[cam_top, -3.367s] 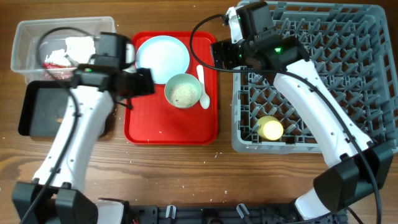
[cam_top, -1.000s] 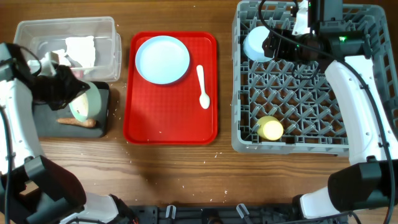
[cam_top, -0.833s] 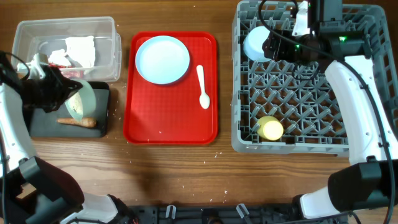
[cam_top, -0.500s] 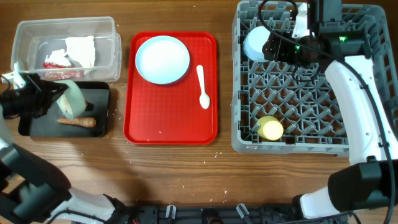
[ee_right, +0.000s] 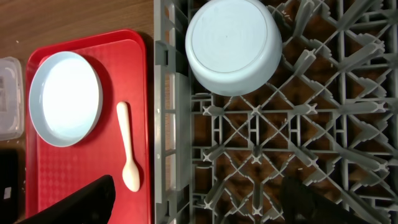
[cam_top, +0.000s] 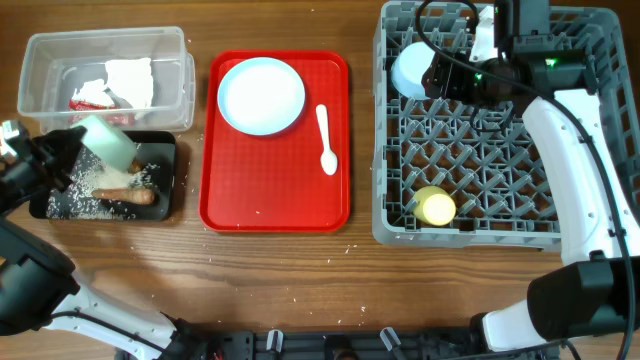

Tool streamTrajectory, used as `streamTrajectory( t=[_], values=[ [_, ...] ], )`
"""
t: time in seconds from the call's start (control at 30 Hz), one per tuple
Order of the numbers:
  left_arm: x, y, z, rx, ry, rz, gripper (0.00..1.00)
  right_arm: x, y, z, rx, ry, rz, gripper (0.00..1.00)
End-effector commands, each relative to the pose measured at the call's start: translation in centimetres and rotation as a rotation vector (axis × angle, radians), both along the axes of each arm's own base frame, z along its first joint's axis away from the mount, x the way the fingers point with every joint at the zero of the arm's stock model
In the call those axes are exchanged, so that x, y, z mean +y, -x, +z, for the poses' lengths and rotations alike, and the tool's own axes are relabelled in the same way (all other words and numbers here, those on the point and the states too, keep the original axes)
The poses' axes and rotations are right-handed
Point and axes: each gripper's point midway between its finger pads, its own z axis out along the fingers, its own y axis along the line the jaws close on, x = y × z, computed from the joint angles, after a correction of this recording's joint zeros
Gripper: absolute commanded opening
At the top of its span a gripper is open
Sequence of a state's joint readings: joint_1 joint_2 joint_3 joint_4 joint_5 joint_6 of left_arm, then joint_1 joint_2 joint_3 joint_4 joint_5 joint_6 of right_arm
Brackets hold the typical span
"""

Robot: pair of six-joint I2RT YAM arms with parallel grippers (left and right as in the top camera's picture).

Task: Sort waste into correct bins and load items into the dishwasher rack
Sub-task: 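Tip the green bowl over the black tray to pour out the rice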

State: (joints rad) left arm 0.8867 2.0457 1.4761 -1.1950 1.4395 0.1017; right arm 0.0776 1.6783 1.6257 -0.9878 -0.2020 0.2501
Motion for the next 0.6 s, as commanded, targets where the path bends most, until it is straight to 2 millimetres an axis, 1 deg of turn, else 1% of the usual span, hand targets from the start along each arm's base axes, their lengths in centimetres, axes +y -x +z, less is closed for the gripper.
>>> streamTrajectory(
  t=[0.0,0.07,0.17,0.3,0.4,0.57],
  values=[
    [0.6,-0.3,2.5,-0.077,0.119,0.038,0.04,0.0,0.1,0.7,-0.015,-0.009,-0.009,0.86],
    [0.5,-0.2,2.6,-0.034,0.171,0.042,0.04,0.0,0.1,0.7,-0.014,-0.009,-0.010,0.86],
    [0.4,0.1,2.6,-0.009,0.200,0.049,0.04,0.0,0.1,0.7,-0.014,-0.009,-0.009,0.86],
    [1.2,0.5,2.6,-0.011,0.202,0.072,0.04,0.0,0.1,0.7,-0.014,-0.009,-0.009,0.86],
    [2.2,1.1,2.6,-0.010,0.206,0.102,0.04,0.0,0.2,0.7,-0.013,-0.009,-0.009,0.86],
    [2.3,1.2,2.6,-0.016,0.192,0.104,0.04,0.0,0.4,0.6,-0.003,-0.008,-0.009,0.86]
  ],
)
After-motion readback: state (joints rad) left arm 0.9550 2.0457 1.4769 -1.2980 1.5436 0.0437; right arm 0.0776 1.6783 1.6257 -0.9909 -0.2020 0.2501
